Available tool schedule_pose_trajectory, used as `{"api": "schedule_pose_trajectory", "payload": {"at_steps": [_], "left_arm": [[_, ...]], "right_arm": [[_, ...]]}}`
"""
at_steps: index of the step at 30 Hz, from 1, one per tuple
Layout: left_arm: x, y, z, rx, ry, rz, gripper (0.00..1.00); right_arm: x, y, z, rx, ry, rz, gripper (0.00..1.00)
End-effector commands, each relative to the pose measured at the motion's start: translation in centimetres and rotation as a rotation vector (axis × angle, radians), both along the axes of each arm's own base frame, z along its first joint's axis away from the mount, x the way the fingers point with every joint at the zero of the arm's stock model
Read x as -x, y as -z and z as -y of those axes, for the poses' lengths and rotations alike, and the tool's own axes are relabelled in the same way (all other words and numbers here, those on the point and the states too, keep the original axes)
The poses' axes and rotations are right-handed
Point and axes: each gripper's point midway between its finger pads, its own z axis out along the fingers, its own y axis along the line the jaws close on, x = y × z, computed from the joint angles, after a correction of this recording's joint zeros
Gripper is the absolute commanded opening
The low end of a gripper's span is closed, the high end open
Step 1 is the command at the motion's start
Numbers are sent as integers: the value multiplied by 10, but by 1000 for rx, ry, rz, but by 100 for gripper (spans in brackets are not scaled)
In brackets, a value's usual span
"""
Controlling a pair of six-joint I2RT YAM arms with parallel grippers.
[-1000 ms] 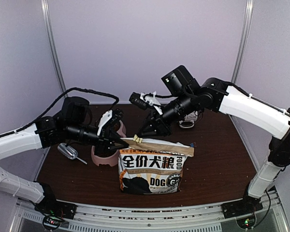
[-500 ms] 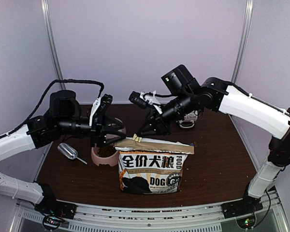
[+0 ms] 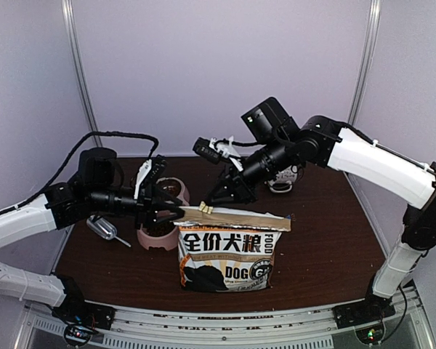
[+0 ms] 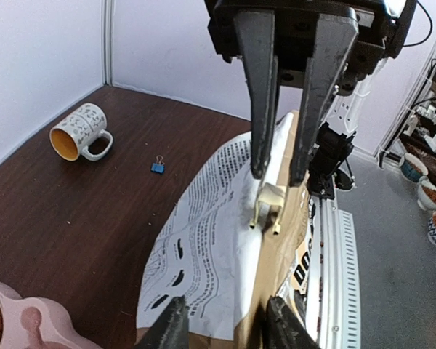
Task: Serve the pet food
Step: Install the clamp onto the pet food bag.
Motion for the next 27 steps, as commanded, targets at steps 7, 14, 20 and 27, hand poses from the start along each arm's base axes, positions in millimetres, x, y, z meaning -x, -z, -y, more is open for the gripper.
{"api": "schedule_pose_trajectory", "payload": {"at_steps": [7,14,20,27], "left_arm": [[8,-10,3,57,60,2,13],[12,-14,5,68,91,14,0],[11,-14,5,68,85,19,0],[11,-17,4,71,88,29,0]], "right_arm": [[-5,-13,-14,-25,-13,5,0],[-5,-11,-27,-27,-38,-6,0],[0,-12,-32,-44,-68,-24,0],[4,-3,-38,-16,-102,-45,0]]}}
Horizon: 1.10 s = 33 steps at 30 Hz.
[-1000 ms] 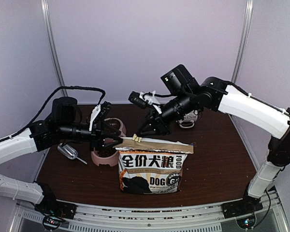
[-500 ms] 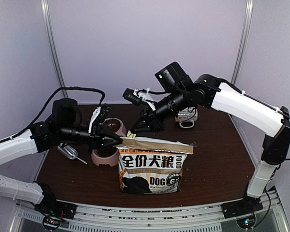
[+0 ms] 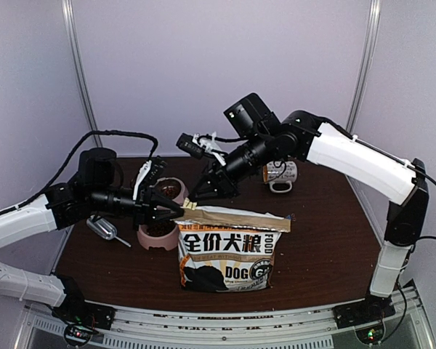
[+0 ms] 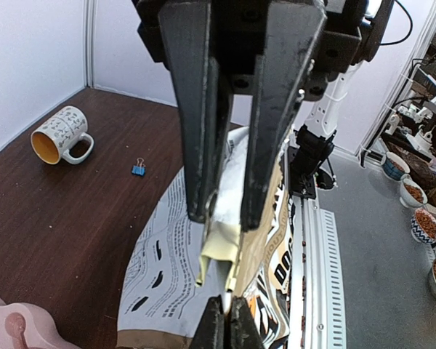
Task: Serve the pet food
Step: Install the clamp onto the pet food bag.
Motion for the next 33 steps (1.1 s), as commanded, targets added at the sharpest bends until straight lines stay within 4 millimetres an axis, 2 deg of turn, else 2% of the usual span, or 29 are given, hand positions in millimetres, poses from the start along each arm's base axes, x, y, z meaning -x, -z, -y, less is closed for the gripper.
{"api": "schedule_pose_trajectory", "payload": {"at_steps": [1,10,22,23,33], "left_arm": [[0,-16,2,46,22,61,0],[-1,-22,1,46,14,82,0],[-1,-31,1,27,27,106,0],[-1,-30,1,23,28,103,0],[0,-34,3,3,55,104,0]], "right_arm": [[9,4,-5,18,-52,-27,0],[20,30,8,127,-109,-48,0],[6,54,43,338,-46,92,0],[4,49,43,341,-38,114,0],[-5,64,64,499,-10,176,0]]}}
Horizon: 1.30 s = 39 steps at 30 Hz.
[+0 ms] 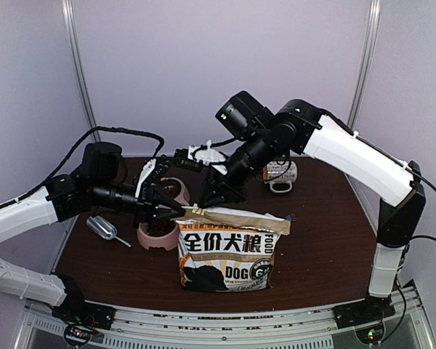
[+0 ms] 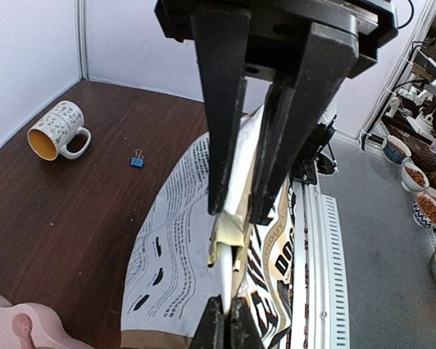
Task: Serve the pet food
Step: Install the clamp onto the pet food bag.
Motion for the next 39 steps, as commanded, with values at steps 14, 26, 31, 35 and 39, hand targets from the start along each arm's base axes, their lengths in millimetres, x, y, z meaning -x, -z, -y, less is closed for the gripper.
{"api": "schedule_pose_trajectory", "payload": {"at_steps": [14,26,31,35,39], "left_arm": [[4,-35,6,100,62,69,0],[8,-56,11,209,94,87,0],[8,-62,13,250,99,84,0],[8,-65,14,271,100,88,0],[7,-63,12,262,89,89,0]], "right_arm": [[-6,53,16,225,23,-28,0],[6,68,-11,175,-34,-117,0],[8,66,-19,138,-40,-138,0],[11,63,-25,105,-53,-162,2],[9,61,-26,88,-42,-166,8]]}}
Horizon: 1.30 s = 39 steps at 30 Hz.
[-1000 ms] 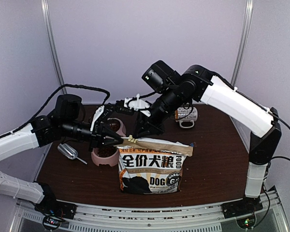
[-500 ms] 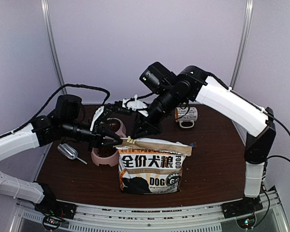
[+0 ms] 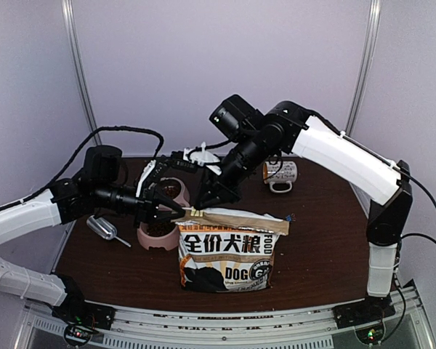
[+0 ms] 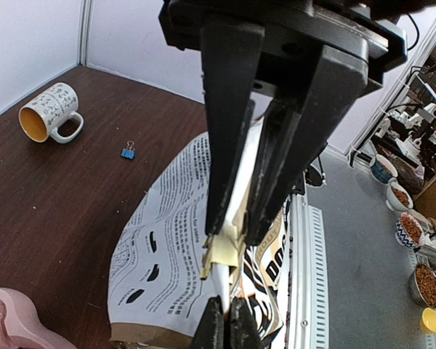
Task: Serve the pet food
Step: Install the clamp onto the pet food bag, then press the seal on the pet food bag.
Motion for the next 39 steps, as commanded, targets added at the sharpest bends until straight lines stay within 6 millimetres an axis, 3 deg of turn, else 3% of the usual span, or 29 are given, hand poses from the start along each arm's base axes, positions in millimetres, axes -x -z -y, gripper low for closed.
{"api": "schedule_pose_trajectory", "payload": {"at_steps": [1,5,10,17,24,33,39], "left_arm": [[8,-68,9,220,75,211,0],[7,-60,4,177,43,213,0],[1,-46,-4,116,-19,215,0],[-8,-36,-16,74,-90,219,0],[-9,-43,-19,83,-95,224,0],[-8,-46,-18,90,-89,225,0],[-8,-46,-20,88,-93,229,0]], "right_arm": [[9,50,-9,93,-7,-108,10],[4,38,-4,58,13,-97,25],[-11,7,8,-46,76,-76,52],[-20,-37,41,-231,173,-43,69],[-26,-24,51,-207,273,-16,69],[-15,-1,22,-141,242,1,68],[-10,12,8,-96,211,-9,56]]}}
